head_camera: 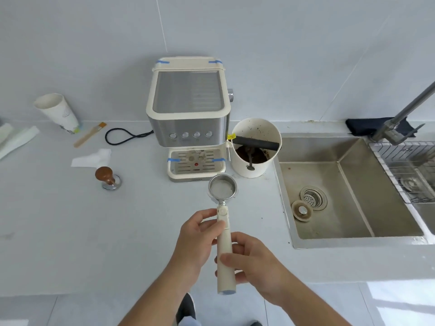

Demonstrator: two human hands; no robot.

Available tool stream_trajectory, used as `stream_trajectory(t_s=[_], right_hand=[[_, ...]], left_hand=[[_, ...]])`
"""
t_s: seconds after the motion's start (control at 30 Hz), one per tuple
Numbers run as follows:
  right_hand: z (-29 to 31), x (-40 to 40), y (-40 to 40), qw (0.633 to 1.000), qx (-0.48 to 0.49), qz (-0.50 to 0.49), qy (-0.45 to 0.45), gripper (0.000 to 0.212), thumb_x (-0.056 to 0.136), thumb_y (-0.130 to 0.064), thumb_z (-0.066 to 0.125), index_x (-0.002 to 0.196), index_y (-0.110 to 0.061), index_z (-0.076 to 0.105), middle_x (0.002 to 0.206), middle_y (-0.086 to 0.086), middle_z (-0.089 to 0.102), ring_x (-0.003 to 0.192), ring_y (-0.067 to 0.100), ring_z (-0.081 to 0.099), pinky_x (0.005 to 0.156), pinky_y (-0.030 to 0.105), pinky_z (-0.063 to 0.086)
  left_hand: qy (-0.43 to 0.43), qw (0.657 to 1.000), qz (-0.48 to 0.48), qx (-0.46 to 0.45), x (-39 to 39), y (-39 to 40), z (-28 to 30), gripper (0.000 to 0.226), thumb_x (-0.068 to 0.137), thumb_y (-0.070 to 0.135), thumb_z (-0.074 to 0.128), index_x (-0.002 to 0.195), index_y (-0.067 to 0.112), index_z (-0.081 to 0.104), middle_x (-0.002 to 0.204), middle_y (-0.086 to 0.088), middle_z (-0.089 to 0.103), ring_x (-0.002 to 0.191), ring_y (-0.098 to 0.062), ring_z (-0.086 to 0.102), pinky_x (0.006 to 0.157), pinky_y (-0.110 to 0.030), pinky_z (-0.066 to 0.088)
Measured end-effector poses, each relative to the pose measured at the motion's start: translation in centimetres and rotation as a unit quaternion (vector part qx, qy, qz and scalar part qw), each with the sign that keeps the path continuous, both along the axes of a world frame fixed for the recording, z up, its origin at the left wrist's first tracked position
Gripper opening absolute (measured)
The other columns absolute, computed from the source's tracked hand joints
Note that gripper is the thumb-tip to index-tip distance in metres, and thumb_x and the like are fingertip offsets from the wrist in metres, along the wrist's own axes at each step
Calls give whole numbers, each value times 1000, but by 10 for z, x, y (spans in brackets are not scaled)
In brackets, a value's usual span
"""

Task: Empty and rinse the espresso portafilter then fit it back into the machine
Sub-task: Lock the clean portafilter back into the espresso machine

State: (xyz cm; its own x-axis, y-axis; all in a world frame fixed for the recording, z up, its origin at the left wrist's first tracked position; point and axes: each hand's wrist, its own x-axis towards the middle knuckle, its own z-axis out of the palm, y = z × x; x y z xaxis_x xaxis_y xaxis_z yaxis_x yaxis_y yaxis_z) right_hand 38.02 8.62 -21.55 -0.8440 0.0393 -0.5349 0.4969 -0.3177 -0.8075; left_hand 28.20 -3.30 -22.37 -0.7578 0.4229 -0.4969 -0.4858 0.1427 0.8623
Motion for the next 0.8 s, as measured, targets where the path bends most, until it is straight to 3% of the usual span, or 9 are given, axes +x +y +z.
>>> stream_trajectory(t_s=[0.1, 0.2, 0.27, 0.53, 0.7, 0.8], right_hand=[[-2, -23, -18, 1000, -19, 16, -1, 34, 79, -7, 72, 106, -26, 74, 89, 7, 68, 86, 32, 70, 72, 42, 59], [-5, -43, -29, 999, -13, 29, -5, 37, 77, -5, 73, 105, -29, 74, 92, 10, 64, 87, 32, 69, 68, 40, 58], [-8, -56, -38, 1000, -9, 21, -6, 38, 75, -6, 75, 106, -29, 74, 95, 13, 61, 87, 32, 69, 68, 39, 58], [-14, -98, -67, 999, -31, -21, 9, 34, 75, -5, 73, 102, -26, 75, 88, 10, 65, 85, 34, 71, 66, 38, 58], [-17, -114, -70, 999, -30, -32, -5, 41, 68, -7, 77, 107, -8, 62, 89, 14, 70, 84, 36, 72, 64, 37, 58], [-20, -120, -67, 999, -23, -31, -17, 44, 68, -8, 77, 108, -4, 60, 93, 15, 73, 85, 34, 72, 64, 38, 58]], left_hand=[[20, 999, -28, -9, -26, -20, -3, 22, 80, 18, 73, 102, 20, 71, 88, -2, 79, 82, -20, 73, 75, -31, 57], [19, 999, -41, -6, -44, -33, -5, 19, 83, 9, 72, 99, 19, 73, 87, -2, 79, 78, -16, 73, 65, -21, 56], [18, 999, -47, -1, -58, -41, -5, 20, 83, 6, 71, 99, 17, 74, 87, -2, 79, 77, -15, 73, 66, -22, 56], [57, 991, -115, -30, -114, -65, -3, 21, 82, 15, 72, 100, 26, 73, 89, 6, 79, 78, -7, 72, 64, -15, 51], [103, 981, -145, -76, -150, -80, 11, 21, 76, 32, 74, 96, 33, 75, 94, 7, 78, 84, -6, 71, 74, -22, 51], [207, 962, -154, -91, -170, -86, 31, 13, 83, 24, 75, 93, 33, 75, 91, 9, 77, 80, 2, 69, 69, -9, 49]])
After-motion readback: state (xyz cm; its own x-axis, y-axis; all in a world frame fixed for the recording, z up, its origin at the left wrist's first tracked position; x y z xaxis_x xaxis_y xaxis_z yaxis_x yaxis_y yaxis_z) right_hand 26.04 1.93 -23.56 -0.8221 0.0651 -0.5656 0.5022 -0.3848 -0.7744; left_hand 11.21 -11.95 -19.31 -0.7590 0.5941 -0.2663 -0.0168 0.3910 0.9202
